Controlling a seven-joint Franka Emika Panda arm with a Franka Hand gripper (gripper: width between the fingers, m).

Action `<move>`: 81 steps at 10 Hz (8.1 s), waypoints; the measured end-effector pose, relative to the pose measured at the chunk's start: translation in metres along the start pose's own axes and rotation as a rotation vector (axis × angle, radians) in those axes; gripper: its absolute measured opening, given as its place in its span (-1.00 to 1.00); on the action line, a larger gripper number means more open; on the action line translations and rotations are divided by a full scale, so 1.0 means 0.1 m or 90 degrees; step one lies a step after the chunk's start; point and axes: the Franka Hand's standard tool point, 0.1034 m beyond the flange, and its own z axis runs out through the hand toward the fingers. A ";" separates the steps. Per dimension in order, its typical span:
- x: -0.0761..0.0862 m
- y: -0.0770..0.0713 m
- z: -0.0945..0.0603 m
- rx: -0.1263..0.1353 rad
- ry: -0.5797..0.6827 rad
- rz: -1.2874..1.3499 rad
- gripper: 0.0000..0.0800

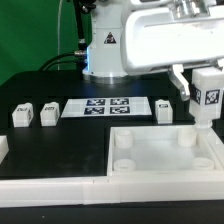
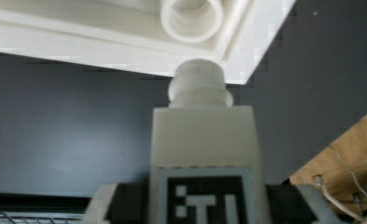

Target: Assemble one leg

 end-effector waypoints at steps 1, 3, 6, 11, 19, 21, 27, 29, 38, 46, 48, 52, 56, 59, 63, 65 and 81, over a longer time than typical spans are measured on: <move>-0.03 0.00 0.07 0.000 0.001 0.000 -0.28; -0.03 0.00 0.06 0.000 0.001 0.000 -0.28; -0.05 0.00 0.09 0.000 0.000 0.001 -0.28; -0.14 -0.03 0.25 0.004 -0.009 0.002 -0.28; -0.31 -0.03 0.46 0.004 -0.017 0.005 -0.28; -0.31 -0.03 0.47 0.002 -0.005 0.004 -0.28; -0.35 -0.04 0.49 0.005 -0.022 0.004 0.53; -0.36 -0.04 0.49 0.005 -0.023 0.004 0.60; -0.03 0.02 0.22 0.013 -0.077 -0.002 0.62; -0.06 -0.07 0.37 0.090 -0.445 0.013 0.62; -0.07 -0.05 0.41 0.086 -0.428 0.016 0.62; -0.08 -0.02 0.42 0.076 -0.430 0.040 -0.24; -0.08 0.03 0.42 -0.011 -0.440 0.319 -0.25; -0.09 0.07 0.43 -0.088 -0.446 0.616 -0.26; -0.11 0.02 0.44 -0.191 -0.442 0.924 -0.26; -0.11 0.02 0.44 -0.192 -0.442 0.927 -0.24; -0.20 -0.03 0.50 -0.040 -0.402 0.457 -0.25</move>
Offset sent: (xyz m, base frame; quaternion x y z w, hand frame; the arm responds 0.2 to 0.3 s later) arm 0.0000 0.0000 0.0000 0.0000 0.0000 0.0000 1.0000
